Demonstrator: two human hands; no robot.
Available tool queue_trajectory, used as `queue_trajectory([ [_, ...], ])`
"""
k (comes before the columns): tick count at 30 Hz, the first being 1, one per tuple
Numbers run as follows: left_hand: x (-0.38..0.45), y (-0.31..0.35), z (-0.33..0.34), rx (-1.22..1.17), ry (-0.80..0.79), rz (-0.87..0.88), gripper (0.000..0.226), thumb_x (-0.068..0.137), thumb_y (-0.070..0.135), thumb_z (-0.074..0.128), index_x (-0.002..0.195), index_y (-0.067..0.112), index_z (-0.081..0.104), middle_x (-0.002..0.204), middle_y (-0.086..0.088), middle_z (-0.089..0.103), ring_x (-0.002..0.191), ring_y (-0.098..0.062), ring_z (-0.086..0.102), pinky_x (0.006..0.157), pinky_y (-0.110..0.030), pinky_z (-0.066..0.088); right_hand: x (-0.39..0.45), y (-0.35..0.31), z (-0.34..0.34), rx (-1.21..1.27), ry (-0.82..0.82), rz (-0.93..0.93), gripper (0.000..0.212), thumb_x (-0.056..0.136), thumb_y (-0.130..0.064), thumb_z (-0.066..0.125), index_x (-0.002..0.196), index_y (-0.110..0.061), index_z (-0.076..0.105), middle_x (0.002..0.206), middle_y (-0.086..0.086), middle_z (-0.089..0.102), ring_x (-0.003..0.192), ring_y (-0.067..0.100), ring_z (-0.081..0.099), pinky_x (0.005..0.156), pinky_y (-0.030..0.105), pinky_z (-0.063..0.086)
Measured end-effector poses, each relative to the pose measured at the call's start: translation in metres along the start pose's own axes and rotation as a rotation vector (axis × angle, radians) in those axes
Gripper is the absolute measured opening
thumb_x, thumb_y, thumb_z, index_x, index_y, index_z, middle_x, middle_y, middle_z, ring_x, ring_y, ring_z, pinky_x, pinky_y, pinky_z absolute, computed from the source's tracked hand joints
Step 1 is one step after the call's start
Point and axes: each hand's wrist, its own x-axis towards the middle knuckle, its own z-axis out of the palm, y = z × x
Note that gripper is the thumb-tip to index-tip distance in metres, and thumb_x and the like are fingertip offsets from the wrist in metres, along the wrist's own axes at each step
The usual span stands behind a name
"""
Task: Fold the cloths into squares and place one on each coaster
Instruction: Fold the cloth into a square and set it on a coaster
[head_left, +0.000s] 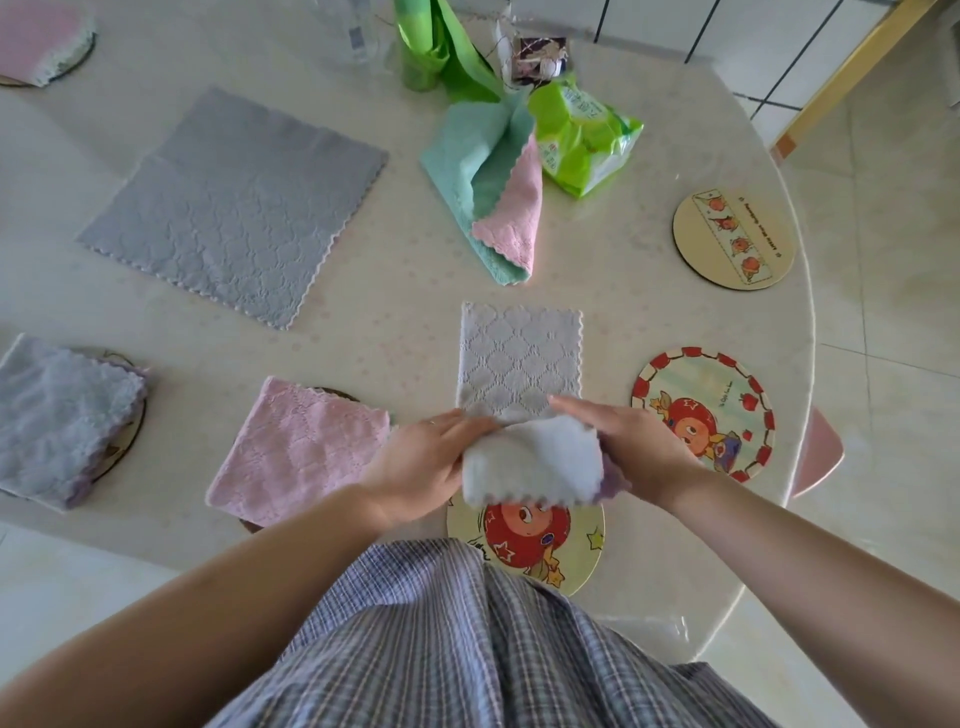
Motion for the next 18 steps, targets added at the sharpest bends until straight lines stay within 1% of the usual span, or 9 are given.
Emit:
queue_trajectory([
  [2, 0.004, 0.007, -0.012, -0.135, 0.025, -0.190, 0.020, 0.098, 0.024, 0.041, 0.107, 0.022, 0.059, 0.090, 0.008, 0.066, 0.063, 0.000, 0.055, 0.056, -0.006, 0.040, 0.004, -0.005, 0.000, 0.156, 0.090, 0.095, 0.045, 0.091, -0.005, 0.048, 0.127, -0.031, 0.050, 0.081, -0.009, 0.064, 0.058, -0.002, 0.056, 0.053, 0.011, 0.044],
  [3, 0.008, 0.007, -0.013, -0.202, 0.051, -0.271, 0.018, 0.098, 0.026, 0.040, 0.091, 0.022, 0.056, 0.073, 0.009, 0.060, 0.052, 0.002, 0.046, 0.048, -0.010, 0.036, 0.007, -0.005, 0.002, 0.220, 0.151, 0.120, 0.027, 0.093, -0.010, 0.047, 0.106, -0.028, 0.062, 0.070, -0.010, 0.061, 0.048, -0.002, 0.051, 0.045, 0.012, 0.038],
  [5, 0.016, 0.006, -0.014, -0.329, 0.144, -0.328, 0.014, 0.097, 0.028, 0.043, 0.087, 0.020, 0.050, 0.062, 0.008, 0.050, 0.046, -0.001, 0.041, 0.046, -0.017, 0.034, 0.012, -0.005, 0.006, 0.323, 0.222, 0.201, 0.023, 0.095, -0.016, 0.047, 0.076, -0.026, 0.055, 0.057, -0.008, 0.052, 0.040, 0.001, 0.046, 0.039, 0.014, 0.031],
  [6, 0.020, 0.003, -0.013, -0.399, 0.161, -0.334, 0.009, 0.096, 0.028, 0.046, 0.098, 0.020, 0.050, 0.065, 0.008, 0.052, 0.049, -0.001, 0.045, 0.049, -0.021, 0.037, 0.013, -0.006, 0.007, 0.354, 0.226, 0.241, 0.022, 0.096, -0.018, 0.047, 0.075, -0.024, 0.052, 0.057, -0.007, 0.051, 0.040, 0.001, 0.045, 0.039, 0.014, 0.031],
  [7, 0.025, 0.001, -0.013, -0.470, 0.161, -0.357, 0.018, 0.095, 0.028, 0.047, 0.113, 0.023, 0.047, 0.073, 0.007, 0.058, 0.057, 0.000, 0.052, 0.054, -0.027, 0.045, 0.015, -0.007, 0.007, 0.388, 0.229, 0.274, 0.020, 0.096, -0.020, 0.047, 0.077, -0.023, 0.051, 0.059, -0.005, 0.053, 0.042, 0.002, 0.046, 0.040, 0.014, 0.032],
  [9, 0.034, -0.002, -0.010, -0.572, 0.127, -0.413, 0.044, 0.094, 0.029, 0.049, 0.134, 0.033, 0.030, 0.095, 0.002, 0.065, 0.080, -0.014, 0.065, 0.068, -0.044, 0.055, 0.018, -0.005, 0.009, 0.428, 0.224, 0.325, 0.018, 0.096, -0.023, 0.047, 0.078, -0.022, 0.052, 0.066, 0.000, 0.060, 0.055, 0.011, 0.057, 0.046, 0.019, 0.040],
  [12, 0.048, -0.004, -0.007, -0.556, 0.079, -0.511, 0.059, 0.094, 0.030, 0.049, 0.142, 0.039, 0.015, 0.099, -0.008, 0.064, 0.084, -0.028, 0.064, 0.070, -0.051, 0.053, 0.024, 0.001, 0.013, 0.527, 0.188, 0.434, 0.017, 0.095, -0.028, 0.049, 0.092, -0.015, 0.060, 0.079, 0.005, 0.068, 0.069, 0.023, 0.067, 0.066, 0.040, 0.056],
  [15, 0.057, -0.007, -0.007, -0.535, 0.048, -0.596, 0.069, 0.094, 0.030, 0.050, 0.146, 0.034, 0.006, 0.098, -0.002, 0.062, 0.081, -0.020, 0.063, 0.070, -0.042, 0.054, 0.029, 0.003, 0.014, 0.654, 0.185, 0.506, 0.020, 0.094, -0.026, 0.051, 0.103, -0.013, 0.063, 0.079, -0.001, 0.066, 0.061, 0.012, 0.064, 0.057, 0.028, 0.054],
  [18, 0.061, -0.010, -0.006, -0.528, 0.058, -0.583, 0.073, 0.094, 0.029, 0.051, 0.144, 0.040, -0.001, 0.096, -0.004, 0.061, 0.080, -0.022, 0.063, 0.070, -0.046, 0.055, 0.033, 0.003, 0.012, 0.733, 0.191, 0.555, 0.019, 0.095, -0.025, 0.051, 0.104, -0.013, 0.063, 0.079, 0.001, 0.064, 0.060, 0.010, 0.061, 0.049, 0.018, 0.047],
])
